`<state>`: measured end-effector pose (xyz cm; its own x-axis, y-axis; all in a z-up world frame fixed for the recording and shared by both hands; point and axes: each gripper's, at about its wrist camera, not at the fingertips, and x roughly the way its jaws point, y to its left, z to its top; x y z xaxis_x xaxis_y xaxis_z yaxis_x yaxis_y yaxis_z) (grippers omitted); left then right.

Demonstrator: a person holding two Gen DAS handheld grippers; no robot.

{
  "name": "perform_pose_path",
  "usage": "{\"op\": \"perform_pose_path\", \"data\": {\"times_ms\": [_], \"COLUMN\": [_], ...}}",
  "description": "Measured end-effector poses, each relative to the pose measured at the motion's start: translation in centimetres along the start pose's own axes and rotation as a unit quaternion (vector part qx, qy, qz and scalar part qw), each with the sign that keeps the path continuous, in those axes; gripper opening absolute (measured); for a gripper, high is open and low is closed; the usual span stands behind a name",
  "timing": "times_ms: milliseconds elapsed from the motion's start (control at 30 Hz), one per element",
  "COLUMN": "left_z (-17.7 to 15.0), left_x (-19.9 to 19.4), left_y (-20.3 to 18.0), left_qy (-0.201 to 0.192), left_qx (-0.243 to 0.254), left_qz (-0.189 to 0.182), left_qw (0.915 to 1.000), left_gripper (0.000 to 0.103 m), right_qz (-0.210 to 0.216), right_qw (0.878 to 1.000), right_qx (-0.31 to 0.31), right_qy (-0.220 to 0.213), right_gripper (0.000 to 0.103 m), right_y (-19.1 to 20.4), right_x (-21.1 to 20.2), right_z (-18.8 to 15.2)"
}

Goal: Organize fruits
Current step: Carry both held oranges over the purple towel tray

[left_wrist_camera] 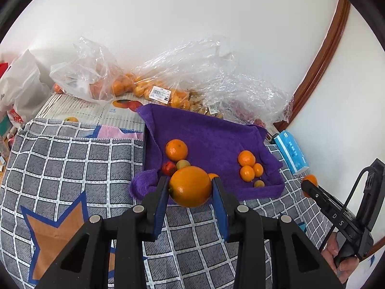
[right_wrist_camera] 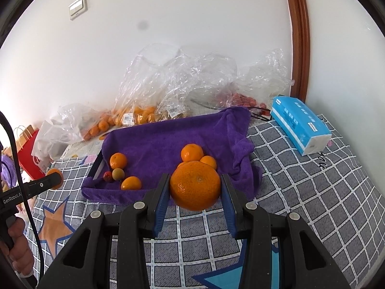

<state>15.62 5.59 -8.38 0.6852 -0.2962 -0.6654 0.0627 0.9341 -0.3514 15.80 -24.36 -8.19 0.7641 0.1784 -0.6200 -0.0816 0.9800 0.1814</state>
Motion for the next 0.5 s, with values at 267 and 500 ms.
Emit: {"op": "perform_pose_path", "data": {"times_ms": [267, 500], "left_z": [1.7, 3.8], "left_x": [1.4, 2.5], "left_y": [-0.9, -0.6], "left_qy": [0.002, 0.002], "left_qx": [0.011, 0.003], "left_qz": [0.003, 0.005], "left_qw": [0.9999, 1.0], "left_gripper": [0.034, 0.034], "right_qz": [0.008, 0.012], "right_qw": [1.0, 1.0], "right_qx": [-0.002, -0.005], "right_qy": [0.0, -0.007], "right_gripper": [0.041, 0.041], "right_y": [0.1, -0.5], "right_x": [1.5, 2.9], "right_z": [1.1, 2.7]}}
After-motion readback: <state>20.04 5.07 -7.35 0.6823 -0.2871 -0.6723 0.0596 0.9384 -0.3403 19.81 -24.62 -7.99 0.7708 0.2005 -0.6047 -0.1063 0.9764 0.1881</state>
